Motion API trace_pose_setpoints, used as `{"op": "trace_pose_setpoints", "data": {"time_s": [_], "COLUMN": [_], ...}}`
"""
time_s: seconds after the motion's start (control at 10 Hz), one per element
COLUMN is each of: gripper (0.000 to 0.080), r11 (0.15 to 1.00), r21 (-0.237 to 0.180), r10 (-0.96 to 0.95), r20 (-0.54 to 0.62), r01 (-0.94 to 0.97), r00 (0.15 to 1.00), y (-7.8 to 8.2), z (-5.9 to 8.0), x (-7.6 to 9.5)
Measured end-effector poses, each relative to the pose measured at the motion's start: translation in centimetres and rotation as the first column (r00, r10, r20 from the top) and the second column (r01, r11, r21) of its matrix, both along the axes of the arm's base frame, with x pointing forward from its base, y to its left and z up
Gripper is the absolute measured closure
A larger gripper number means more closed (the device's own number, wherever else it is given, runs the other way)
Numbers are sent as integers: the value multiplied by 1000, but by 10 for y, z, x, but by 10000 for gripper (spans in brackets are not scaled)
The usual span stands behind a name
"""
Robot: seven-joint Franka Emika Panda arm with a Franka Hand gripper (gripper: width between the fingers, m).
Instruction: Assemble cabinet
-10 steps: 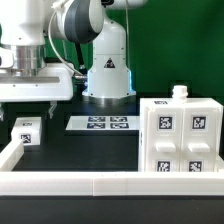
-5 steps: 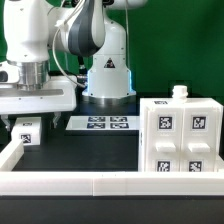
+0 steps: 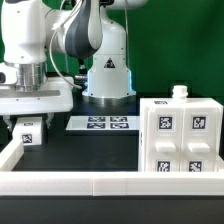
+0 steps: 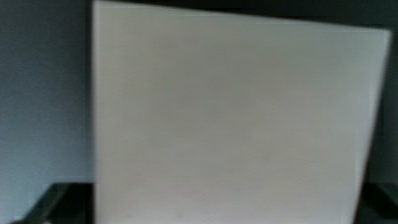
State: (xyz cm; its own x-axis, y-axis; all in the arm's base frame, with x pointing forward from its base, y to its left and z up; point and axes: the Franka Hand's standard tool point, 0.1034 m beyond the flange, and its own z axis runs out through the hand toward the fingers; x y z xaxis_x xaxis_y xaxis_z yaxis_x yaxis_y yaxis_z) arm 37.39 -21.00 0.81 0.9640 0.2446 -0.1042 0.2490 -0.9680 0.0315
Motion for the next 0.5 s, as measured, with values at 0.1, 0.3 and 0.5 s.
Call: {"op": "trace_pose_setpoints", "data": {"time_s": [0.1,0.3,0.5], "gripper": [241,239,239], "r11": [1000,1000,1000], "r21": [-2,-2,-1], "r10": [0,0,0], "r20": [3,3,4], "r01": [0,0,0], "r00": [1000,1000,1000], "y": [0,0,1], "z": [0,0,1], "x": [0,0,2]}}
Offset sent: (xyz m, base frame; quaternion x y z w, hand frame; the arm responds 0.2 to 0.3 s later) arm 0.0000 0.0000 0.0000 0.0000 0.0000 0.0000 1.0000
